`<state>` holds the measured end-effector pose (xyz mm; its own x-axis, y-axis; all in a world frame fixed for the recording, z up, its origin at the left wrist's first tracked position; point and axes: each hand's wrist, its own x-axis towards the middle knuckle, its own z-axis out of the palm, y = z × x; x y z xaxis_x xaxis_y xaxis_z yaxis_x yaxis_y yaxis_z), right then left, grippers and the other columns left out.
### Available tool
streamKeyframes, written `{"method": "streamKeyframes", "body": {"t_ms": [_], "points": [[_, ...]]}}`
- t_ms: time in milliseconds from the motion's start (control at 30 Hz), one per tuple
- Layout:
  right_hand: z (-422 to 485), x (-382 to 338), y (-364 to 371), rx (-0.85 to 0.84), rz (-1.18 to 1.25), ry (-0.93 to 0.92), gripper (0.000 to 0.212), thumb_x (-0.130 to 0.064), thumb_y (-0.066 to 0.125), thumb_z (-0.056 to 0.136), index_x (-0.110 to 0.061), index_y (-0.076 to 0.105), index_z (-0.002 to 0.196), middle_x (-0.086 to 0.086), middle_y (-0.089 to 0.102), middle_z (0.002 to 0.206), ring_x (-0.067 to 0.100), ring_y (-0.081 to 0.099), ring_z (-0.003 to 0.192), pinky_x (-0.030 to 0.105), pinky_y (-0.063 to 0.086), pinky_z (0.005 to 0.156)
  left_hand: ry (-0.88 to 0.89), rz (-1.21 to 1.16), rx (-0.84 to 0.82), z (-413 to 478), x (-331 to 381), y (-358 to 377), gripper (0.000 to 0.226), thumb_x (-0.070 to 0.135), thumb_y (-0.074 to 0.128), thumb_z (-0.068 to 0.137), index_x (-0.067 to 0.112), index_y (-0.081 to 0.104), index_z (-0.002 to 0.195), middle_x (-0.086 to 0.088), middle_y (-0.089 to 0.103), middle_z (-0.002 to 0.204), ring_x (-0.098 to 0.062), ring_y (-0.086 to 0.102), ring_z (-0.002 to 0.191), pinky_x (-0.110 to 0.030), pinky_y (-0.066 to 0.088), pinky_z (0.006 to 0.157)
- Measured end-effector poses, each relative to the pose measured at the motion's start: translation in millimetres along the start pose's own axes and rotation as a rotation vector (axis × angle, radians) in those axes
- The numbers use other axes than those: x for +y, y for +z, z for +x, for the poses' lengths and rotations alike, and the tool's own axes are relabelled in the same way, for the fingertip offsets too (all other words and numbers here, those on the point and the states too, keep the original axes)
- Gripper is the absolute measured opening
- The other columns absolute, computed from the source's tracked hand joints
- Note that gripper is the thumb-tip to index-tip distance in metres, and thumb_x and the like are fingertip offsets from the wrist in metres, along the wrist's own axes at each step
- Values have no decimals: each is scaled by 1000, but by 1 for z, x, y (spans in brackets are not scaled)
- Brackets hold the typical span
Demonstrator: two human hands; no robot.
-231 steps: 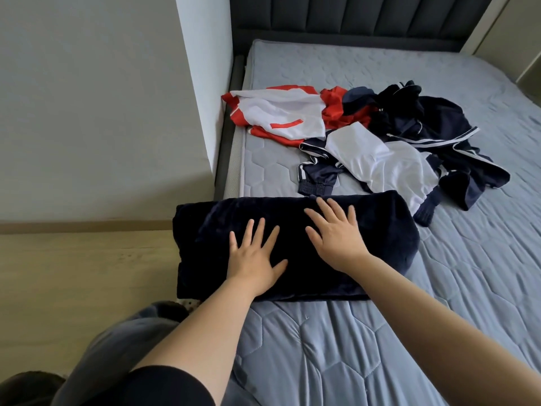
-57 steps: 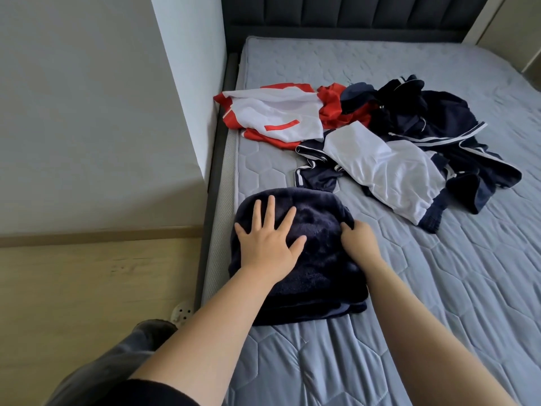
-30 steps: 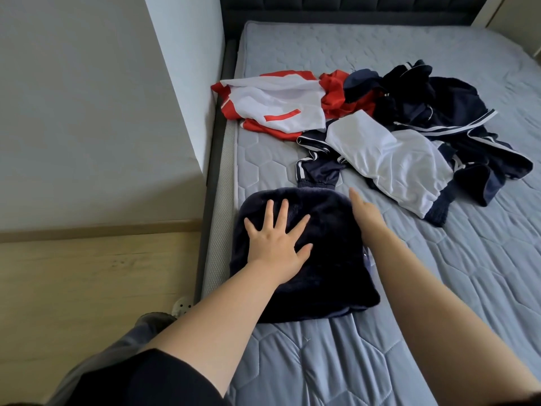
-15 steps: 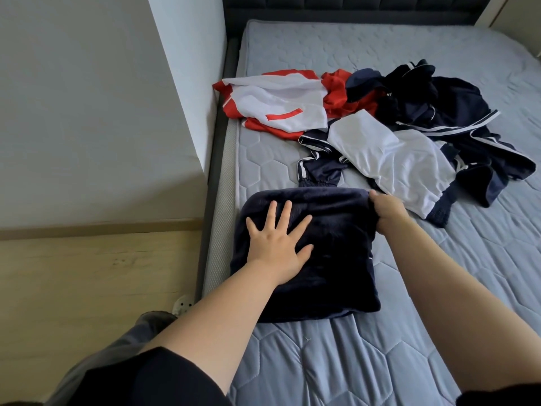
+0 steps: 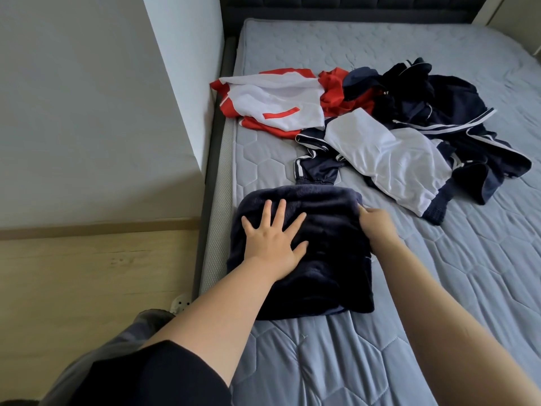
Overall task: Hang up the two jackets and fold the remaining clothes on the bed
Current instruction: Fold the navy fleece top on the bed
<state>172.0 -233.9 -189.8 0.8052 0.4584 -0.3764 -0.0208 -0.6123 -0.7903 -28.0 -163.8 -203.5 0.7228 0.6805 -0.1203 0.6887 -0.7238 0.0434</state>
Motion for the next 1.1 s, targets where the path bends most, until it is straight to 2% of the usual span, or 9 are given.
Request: {"method": "streamKeyframes", "body": {"t_ms": [133, 200, 300, 433, 567, 700, 833, 967, 1100], "points": [[-7, 12, 0, 151, 36, 59, 39, -29, 54, 94, -3, 48, 66, 8, 44, 61, 25, 45, 74, 32, 33, 62, 26, -16, -2, -1, 4, -2, 63, 64, 11, 90, 42, -7, 146, -2, -17, 157, -30, -18, 143, -69, 2, 105], [-15, 4, 4, 217, -27, -18, 24, -22, 49, 95, -4, 56, 82, 15, 60, 86, 32, 54, 90, 32, 36, 74, 7, -20, -3, -1, 2, -1, 63, 64, 13, 90, 42, -7, 146, -2, -17, 157, -29, -19, 143, -68, 1, 105], [-36, -22, 10, 381, -122, -384, 32, -9, 41, 92, -2, 49, 123, 17, 53, 125, 33, 45, 117, 36, 33, 94, -24, 1, -35, 0, 2, -1, 63, 64, 14, 91, 43, -9, 146, -1, -20, 157, -28, -22, 142, -68, -1, 106], [-60, -39, 32, 207, -151, -735, 36, -13, 37, 95, -8, 53, 127, 7, 57, 127, 20, 47, 118, 21, 31, 93, -8, -16, -69, 5, 3, -3, 62, 62, 14, 92, 43, -9, 146, -1, -22, 156, -28, -24, 141, -68, -2, 105], [-55, -8, 47, -70, -269, -550, 38, -18, 34, 99, -10, 56, 129, 4, 51, 138, 16, 39, 132, 18, 26, 100, -8, -143, 51, -1, -8, 3, 57, 53, 19, 96, 40, -1, 148, 4, -14, 158, -22, -18, 144, -63, -1, 109], [-50, 9, 56, 58, -398, -631, 40, -16, 38, 97, -10, 51, 134, 7, 37, 149, 17, 22, 143, 31, 12, 117, -62, -255, 220, -6, -10, 7, 57, 44, 30, 97, 37, 9, 149, 7, -2, 159, -15, -8, 145, -58, 5, 112], [-46, 15, 57, 206, -415, -395, 61, -34, 45, 90, -18, 28, 147, 6, 14, 158, 20, 8, 145, 43, 2, 116, -384, -633, 210, -3, -27, 6, 76, 58, 49, 86, 38, 11, 148, 4, 8, 158, -23, 9, 144, -54, 20, 112], [-35, 21, 45, 98, -135, 4, 90, -59, 59, 77, -14, 22, 146, 11, 34, 148, 31, 33, 135, 46, 30, 108, -510, -1256, 156, -8, -53, 8, 75, 51, 73, 71, 34, 38, 136, 13, 51, 122, -18, 51, 119, -26, 38, 89], [-25, 26, 36, -15, -27, 166, 90, -65, 64, 70, -4, 42, 132, 13, 55, 128, 32, 53, 116, 35, 41, 90, -501, -1254, 151, -5, -54, 7, 74, 53, 74, 68, 31, 44, 132, 9, 57, 121, -13, 55, 105, -25, 40, 86]]}}
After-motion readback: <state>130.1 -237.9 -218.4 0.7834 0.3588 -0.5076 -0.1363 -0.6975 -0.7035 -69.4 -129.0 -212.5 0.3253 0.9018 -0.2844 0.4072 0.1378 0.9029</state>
